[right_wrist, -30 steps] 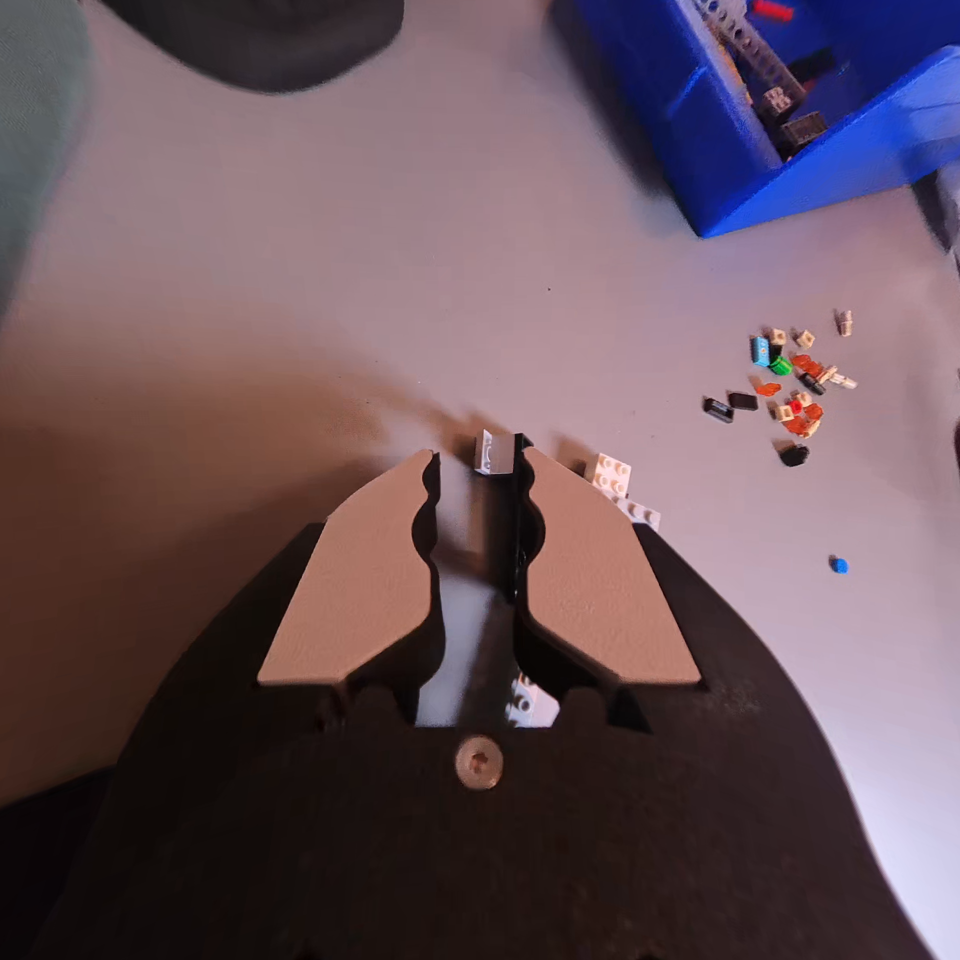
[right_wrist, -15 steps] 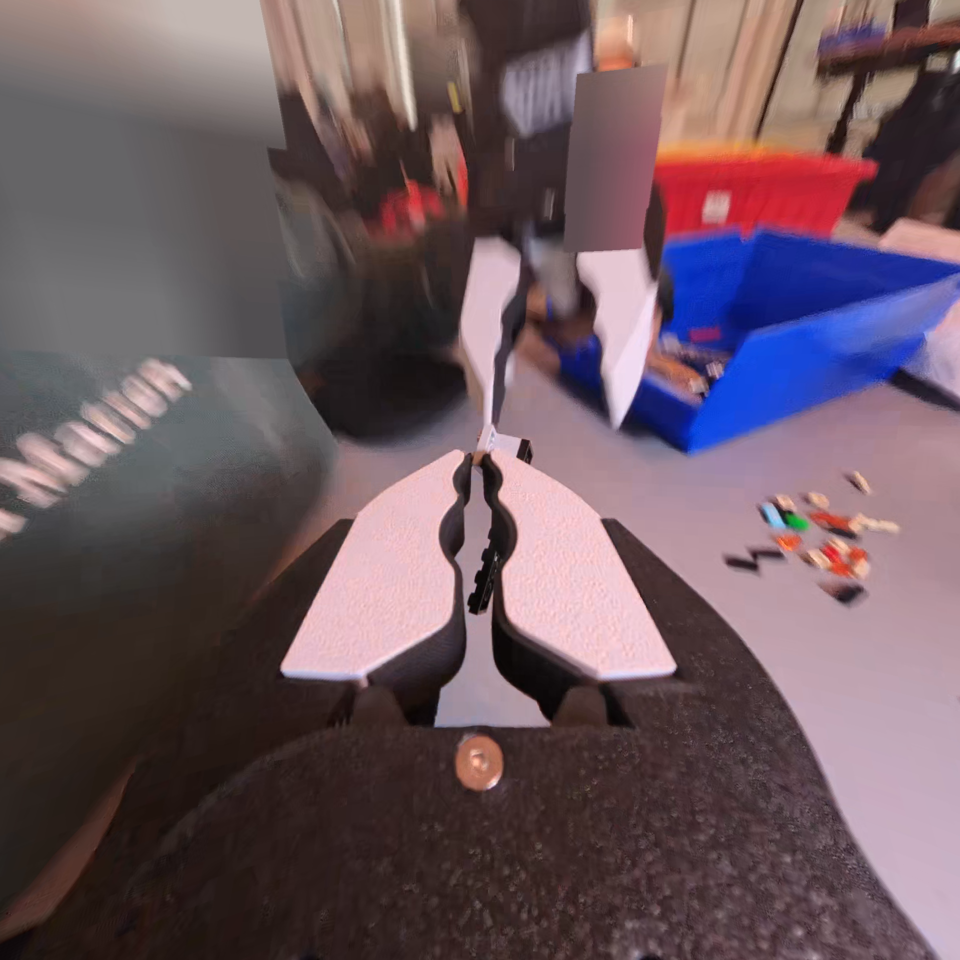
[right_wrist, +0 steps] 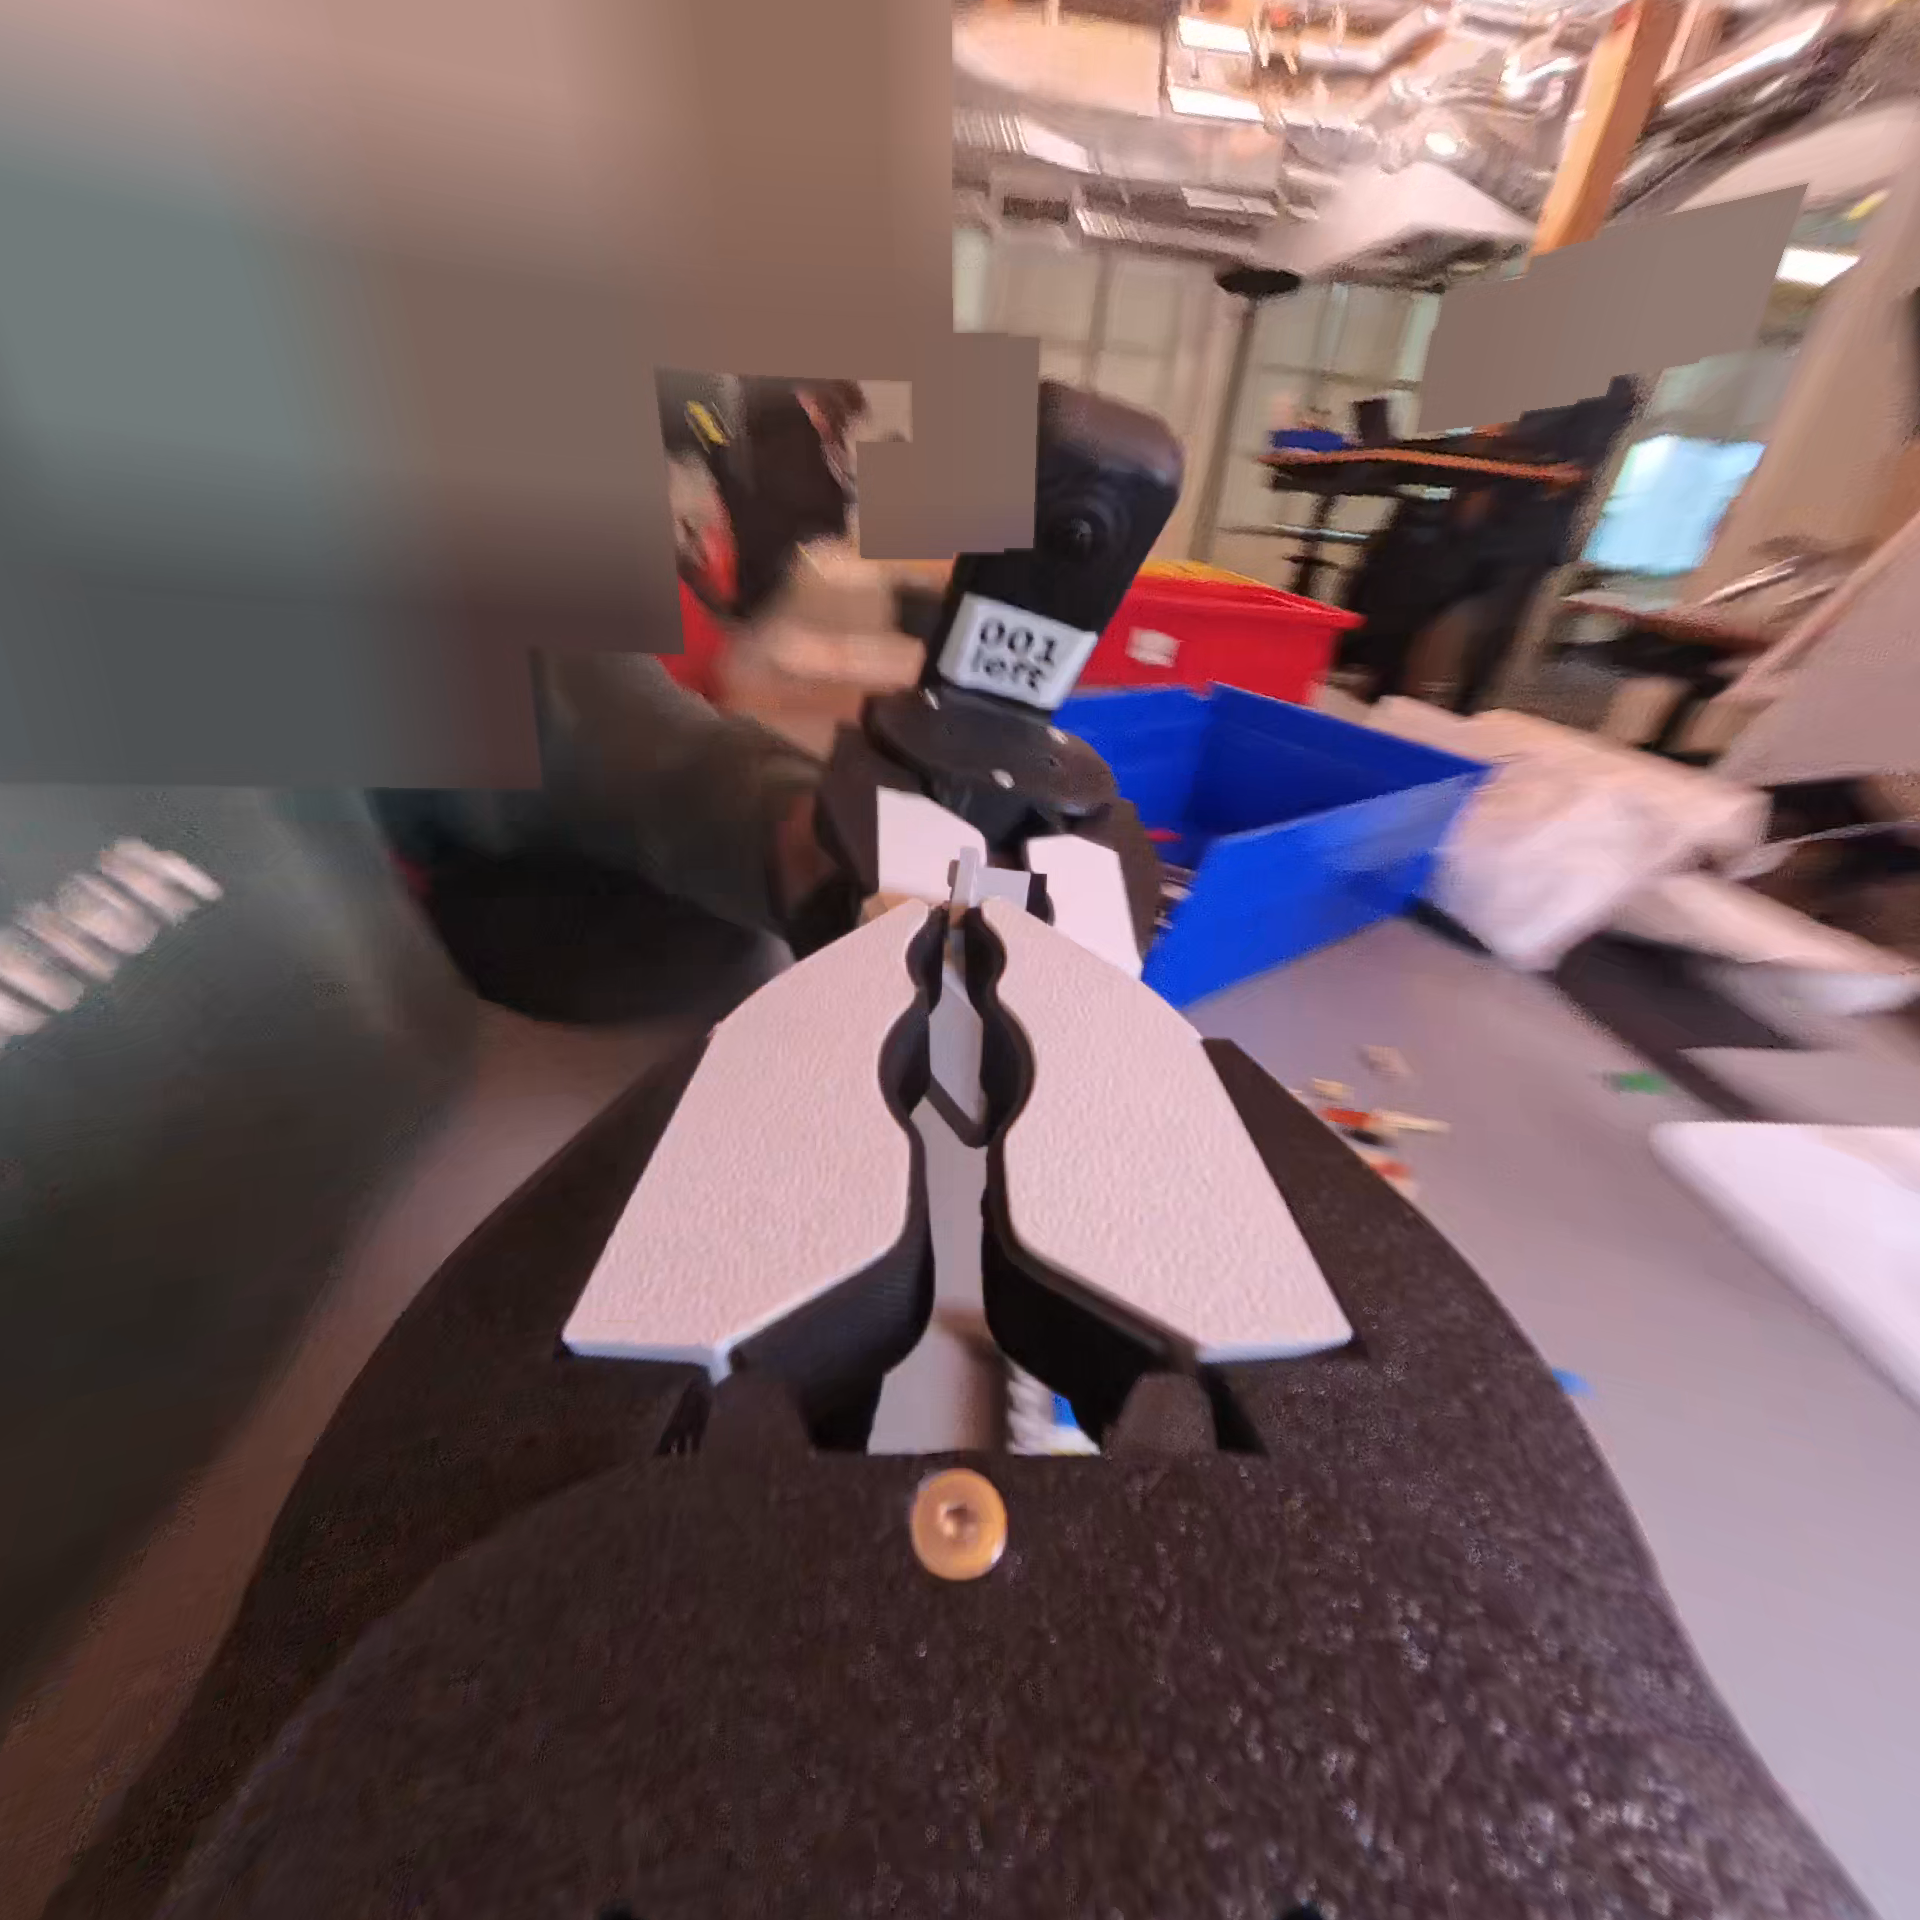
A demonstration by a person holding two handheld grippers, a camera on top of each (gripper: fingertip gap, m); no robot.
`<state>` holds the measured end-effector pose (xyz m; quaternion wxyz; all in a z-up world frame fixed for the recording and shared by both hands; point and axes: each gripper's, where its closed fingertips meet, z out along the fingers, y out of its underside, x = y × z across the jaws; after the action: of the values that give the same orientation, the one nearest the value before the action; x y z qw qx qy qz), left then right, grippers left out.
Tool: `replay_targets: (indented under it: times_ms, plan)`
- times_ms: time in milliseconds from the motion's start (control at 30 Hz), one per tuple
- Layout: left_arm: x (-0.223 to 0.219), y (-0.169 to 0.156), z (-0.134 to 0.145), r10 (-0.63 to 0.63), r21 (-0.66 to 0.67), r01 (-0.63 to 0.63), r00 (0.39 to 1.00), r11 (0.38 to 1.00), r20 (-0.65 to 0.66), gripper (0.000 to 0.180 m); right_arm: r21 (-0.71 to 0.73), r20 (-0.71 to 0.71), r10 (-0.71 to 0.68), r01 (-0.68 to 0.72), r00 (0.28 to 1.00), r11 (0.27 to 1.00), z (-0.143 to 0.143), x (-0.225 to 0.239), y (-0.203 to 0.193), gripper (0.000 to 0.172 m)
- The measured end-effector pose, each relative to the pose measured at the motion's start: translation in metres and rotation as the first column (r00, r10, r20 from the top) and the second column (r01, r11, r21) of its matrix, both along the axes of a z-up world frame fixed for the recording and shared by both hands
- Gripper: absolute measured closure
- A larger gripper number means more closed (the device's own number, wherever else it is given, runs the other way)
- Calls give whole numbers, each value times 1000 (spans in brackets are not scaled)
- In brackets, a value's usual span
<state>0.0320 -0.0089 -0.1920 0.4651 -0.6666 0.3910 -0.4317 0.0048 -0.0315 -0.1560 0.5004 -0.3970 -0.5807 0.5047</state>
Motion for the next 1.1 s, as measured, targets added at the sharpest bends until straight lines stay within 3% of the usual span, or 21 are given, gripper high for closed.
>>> replay_targets:
  times_ms: [67, 167, 300, 400, 533, 633, 733, 833, 900, 1033, 1100]
  plan:
    - [-6, 8, -9, 53, -60, -56, 998, 997, -46, 175, 267, 35, -122, 108, 992, 957, -7, -2, 0, 168]
    - [-18, 20, -20, 110, -141, -120, 991, 983, -76, 175, 328, 69, -91, 64, 993, 942, -12, -4, -13, 169]
    - [-17, 6, -38, 4, -171, -41, 978, 984, -209, 175, 96, 42, -11, 7, 999, 995, -5, 2, -4, 169]
    - [-18, -21, -67, -165, -265, 74, 925, 961, -343, 175, -112, 7, 65, -64, 998, 992, 5, 13, 9, 168]
    - [-15, -39, -91, -263, -311, 135, 869, 941, -419, 155, -225, 30, 126, -116, 992, 967, -1, 17, 15, 168]
    - [-17, -31, -81, -223, -245, 127, 881, 961, -418, 146, -252, 63, 162, -142, 985, 957, -11, 15, 11, 168]
    - [-14, -18, -41, -141, -96, 119, 951, 988, -275, 147, -257, 82, 200, -173, 976, 951, -15, 13, 3, 168]
    - [-12, -16, -11, -105, 38, 113, 977, 993, -184, 151, -268, 91, 233, -202, 968, 942, -18, 11, -4, 168]
    - [-12, -20, -4, -106, 116, 130, 976, 985, -191, 174, -273, 103, 250, -214, 963, 938, -21, 10, -7, 168]
    - [-28, -17, 0, -77, 110, 114, 953, 987, -292, 175, -249, 149, 188, -147, 971, 957, -27, 6, -1, 167]
    - [-53, -5, 5, 26, 154, 38, 920, 987, -392, 175, -226, 201, 141, -95, 969, 969, -33, 4, 6, 164]
